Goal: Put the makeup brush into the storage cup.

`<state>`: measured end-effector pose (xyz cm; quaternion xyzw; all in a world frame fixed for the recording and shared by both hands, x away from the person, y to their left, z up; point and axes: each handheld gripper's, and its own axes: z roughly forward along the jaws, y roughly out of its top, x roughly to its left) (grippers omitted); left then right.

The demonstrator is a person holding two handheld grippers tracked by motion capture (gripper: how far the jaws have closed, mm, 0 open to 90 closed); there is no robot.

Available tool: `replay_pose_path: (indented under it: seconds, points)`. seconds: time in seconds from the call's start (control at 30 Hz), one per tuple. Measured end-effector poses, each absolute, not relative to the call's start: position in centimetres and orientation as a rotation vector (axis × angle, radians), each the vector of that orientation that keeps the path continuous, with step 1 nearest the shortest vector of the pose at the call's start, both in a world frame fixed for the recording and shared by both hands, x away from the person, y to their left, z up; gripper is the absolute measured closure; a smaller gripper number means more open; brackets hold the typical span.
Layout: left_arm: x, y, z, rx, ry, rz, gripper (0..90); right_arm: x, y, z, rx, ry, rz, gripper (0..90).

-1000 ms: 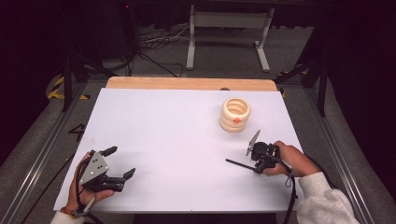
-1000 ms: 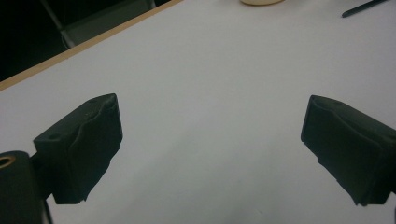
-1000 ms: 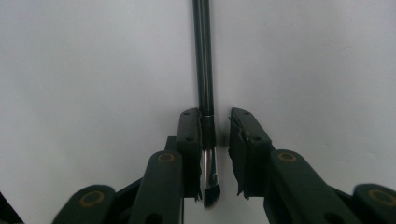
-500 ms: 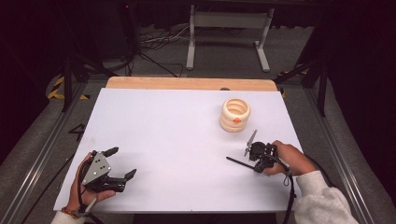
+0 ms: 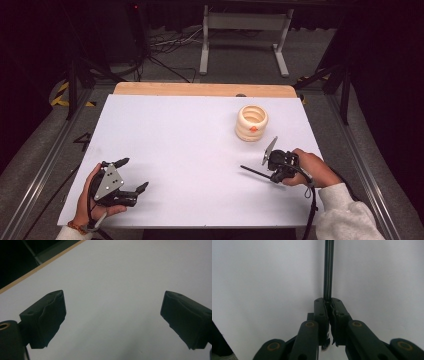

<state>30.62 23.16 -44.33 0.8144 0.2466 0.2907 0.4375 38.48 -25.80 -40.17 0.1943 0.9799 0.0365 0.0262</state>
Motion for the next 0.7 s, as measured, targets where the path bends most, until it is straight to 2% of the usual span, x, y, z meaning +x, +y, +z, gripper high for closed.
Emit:
replay_pose_path:
  seconds: [0.3, 0.7]
  points:
    - [31.0, 21.4, -44.0, 2.067, 0.555, 0.821, 5.7, 38.8, -25.1, -38.8, 0.586, 3.024, 0.141, 84.6]
    - [31.6, 16.7, -43.7, 2.155, 0.341, 0.939, 9.3, 39.4, -23.0, -37.6, 0.553, 3.046, 0.151, 84.6]
